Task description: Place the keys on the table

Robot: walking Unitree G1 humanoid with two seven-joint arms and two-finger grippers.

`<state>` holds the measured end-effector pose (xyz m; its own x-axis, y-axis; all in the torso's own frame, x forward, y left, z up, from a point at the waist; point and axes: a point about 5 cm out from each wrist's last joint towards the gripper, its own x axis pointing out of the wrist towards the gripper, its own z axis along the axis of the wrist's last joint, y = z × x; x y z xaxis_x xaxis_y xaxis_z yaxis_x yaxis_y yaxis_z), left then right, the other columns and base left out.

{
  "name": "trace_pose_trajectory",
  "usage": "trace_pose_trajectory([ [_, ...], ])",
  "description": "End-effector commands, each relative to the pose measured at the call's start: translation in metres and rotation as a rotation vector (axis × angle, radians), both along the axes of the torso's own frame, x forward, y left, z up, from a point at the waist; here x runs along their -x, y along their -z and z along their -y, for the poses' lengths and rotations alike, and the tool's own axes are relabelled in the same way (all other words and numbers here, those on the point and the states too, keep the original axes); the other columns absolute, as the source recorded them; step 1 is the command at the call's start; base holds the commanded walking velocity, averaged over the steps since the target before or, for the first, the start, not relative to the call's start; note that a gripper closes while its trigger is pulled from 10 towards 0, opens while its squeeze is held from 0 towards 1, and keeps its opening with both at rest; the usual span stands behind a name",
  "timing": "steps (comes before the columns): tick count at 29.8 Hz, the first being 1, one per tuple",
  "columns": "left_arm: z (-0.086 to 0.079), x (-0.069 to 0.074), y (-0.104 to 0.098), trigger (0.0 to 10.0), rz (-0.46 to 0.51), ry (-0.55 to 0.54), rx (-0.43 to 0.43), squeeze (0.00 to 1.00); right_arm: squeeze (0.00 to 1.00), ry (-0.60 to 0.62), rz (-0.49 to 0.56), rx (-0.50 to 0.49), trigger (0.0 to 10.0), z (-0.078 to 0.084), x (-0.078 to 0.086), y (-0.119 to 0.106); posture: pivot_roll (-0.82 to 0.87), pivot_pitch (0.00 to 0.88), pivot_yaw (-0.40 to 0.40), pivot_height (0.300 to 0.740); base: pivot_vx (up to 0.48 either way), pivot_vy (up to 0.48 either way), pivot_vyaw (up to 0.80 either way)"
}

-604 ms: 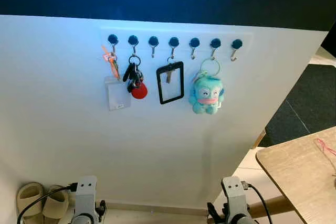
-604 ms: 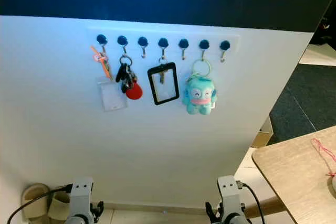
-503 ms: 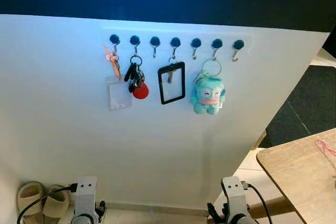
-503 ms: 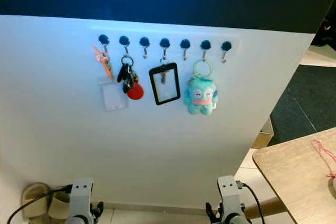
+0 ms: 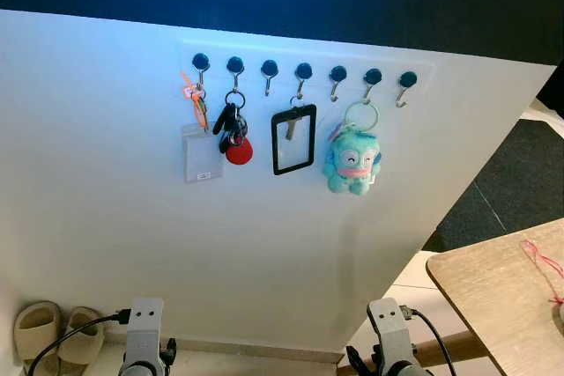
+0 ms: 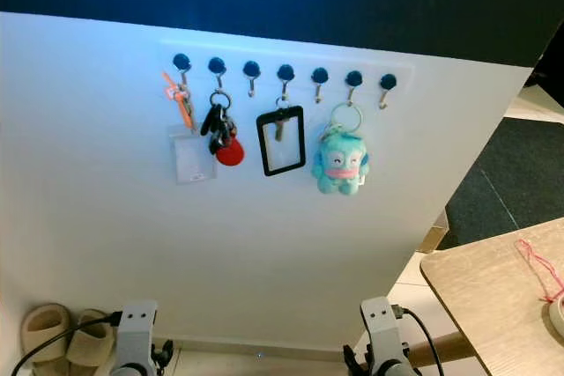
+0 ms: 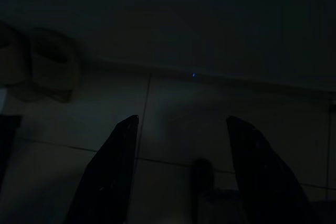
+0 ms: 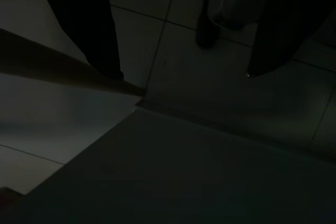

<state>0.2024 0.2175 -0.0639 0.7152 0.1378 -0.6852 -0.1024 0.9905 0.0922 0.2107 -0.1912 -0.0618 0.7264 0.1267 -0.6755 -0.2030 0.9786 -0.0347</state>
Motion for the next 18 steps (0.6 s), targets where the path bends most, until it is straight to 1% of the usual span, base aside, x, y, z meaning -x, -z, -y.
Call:
trace_pose_trajectory([
  [1,0.0017,0.0052,0.0037,10.0,-0.023,-0.016,0.005,0.00,0.00,0.017,-0.029,0.006,10.0,0.0025,0.0074,0.0045,0.01,0.053,-0.051,0.740,0.000,0.000,0.00],
  [4,0.0030,0.0033,0.0021,10.0,-0.001,-0.005,0.011,0.00,0.00,0.026,-0.037,0.009,10.0,0.0038,0.0120,0.0068,0.02,0.051,-0.050,0.740,0.000,0.000,0.00],
  [8,0.0036,0.0012,0.0008,10.0,0.013,-0.002,0.019,0.00,0.00,0.031,-0.042,0.011,10.0,0.0042,0.0138,0.0078,0.02,0.050,-0.052,0.740,0.000,0.000,0.00],
  [11,0.0033,-0.0010,-0.0007,10.0,0.022,0.004,0.021,0.00,0.00,0.028,-0.045,0.013,10.0,0.0033,0.0145,0.0083,0.02,0.051,-0.054,0.740,0.000,0.318,0.00],
  [18,0.0028,-0.0025,-0.0019,10.0,0.029,0.020,0.022,0.00,0.00,0.021,-0.041,0.013,10.0,-0.0006,0.0120,0.0077,0.03,0.061,-0.051,0.740,0.000,0.480,0.00],
])
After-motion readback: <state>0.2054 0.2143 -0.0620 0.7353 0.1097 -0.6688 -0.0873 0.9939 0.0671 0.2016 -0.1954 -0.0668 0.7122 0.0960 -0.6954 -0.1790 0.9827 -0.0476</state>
